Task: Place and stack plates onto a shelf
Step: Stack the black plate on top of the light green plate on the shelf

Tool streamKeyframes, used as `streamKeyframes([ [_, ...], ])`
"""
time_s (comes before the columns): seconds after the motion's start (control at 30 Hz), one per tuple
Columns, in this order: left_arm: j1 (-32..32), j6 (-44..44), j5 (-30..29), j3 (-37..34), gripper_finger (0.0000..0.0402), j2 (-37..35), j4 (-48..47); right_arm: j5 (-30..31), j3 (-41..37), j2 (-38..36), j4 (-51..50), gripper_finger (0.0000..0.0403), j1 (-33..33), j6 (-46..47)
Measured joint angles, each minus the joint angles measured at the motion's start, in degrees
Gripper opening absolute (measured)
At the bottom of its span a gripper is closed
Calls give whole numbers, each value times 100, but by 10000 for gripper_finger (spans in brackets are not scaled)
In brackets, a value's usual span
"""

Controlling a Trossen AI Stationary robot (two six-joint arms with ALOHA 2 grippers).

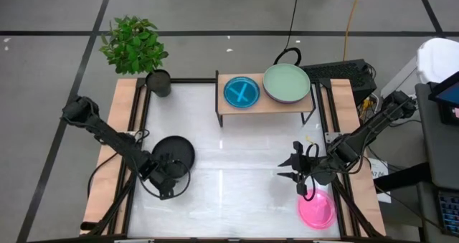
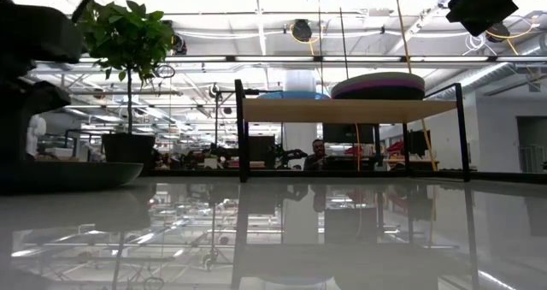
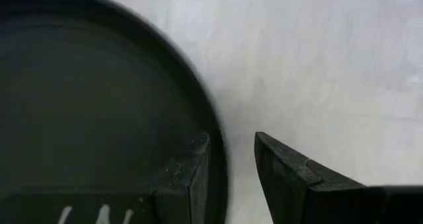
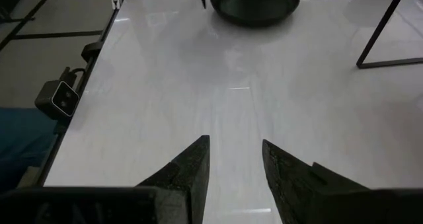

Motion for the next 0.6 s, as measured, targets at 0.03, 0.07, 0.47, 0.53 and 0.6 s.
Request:
streamKeyframes([
  [0.03, -56, -2, -4, -41, 124, 0, 95, 0, -1, 4, -1, 121, 0, -15],
  [0.07, -104, -10, -4, -85, 124, -2, 158, 0, -2, 4, 0, 121, 0, -23],
  [0.47, -400, -360, -282, -407, 81, -9, 182, 4, -2, 4, 1, 121, 0, -59],
  [0.53, -433, -282, -297, -407, 79, -9, 163, 4, -2, 4, 0, 121, 0, -48],
  [0.6, -474, -139, -355, -409, 78, -9, 126, 5, -2, 4, 0, 121, 0, -48],
])
